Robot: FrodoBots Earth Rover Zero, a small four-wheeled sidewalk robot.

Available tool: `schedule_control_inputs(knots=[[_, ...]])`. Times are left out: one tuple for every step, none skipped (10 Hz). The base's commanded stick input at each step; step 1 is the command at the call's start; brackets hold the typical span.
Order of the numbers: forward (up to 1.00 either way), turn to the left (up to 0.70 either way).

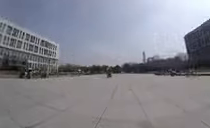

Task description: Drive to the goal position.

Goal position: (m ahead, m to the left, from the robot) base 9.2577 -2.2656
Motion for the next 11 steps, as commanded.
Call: schedule_control_inputs(knots=[[0.70, 0.00], [0.70, 0.00], [0.70, 0.00], [0.70, 0.00], [0.70, 0.00], [0.70, 0.00], [0.70, 0.00], [0.70, 0.00], [0.70, 0.00], [0.70, 0.00], [0.70, 0.00]])
